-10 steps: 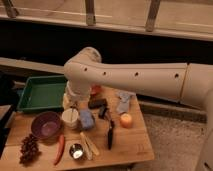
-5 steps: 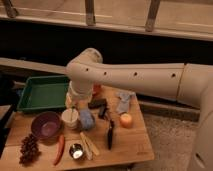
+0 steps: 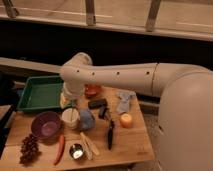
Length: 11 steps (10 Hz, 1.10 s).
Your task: Place fork in table surface
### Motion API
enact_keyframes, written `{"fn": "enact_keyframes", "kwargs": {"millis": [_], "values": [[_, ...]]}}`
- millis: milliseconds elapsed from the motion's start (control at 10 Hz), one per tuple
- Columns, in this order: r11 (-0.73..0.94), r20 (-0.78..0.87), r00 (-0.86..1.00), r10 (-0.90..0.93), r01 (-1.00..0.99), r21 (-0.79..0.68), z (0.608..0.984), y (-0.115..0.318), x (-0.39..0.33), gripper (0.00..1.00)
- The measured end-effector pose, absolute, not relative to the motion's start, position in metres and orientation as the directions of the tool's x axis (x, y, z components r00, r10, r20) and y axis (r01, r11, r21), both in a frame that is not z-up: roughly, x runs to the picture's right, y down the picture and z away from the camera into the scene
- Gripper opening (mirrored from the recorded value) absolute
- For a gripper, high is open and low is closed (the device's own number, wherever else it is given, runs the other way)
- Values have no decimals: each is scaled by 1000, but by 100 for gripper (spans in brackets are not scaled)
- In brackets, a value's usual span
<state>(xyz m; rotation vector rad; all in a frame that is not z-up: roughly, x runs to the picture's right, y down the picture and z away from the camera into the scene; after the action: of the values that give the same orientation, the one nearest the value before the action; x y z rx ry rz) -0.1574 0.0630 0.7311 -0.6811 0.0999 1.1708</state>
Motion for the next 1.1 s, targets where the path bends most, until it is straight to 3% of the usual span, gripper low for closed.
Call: {"fn": "enact_keyframes", "kwargs": {"millis": [1100], "values": [[184,-451,386,805,-884,-429,786,72,-147,66]]}}
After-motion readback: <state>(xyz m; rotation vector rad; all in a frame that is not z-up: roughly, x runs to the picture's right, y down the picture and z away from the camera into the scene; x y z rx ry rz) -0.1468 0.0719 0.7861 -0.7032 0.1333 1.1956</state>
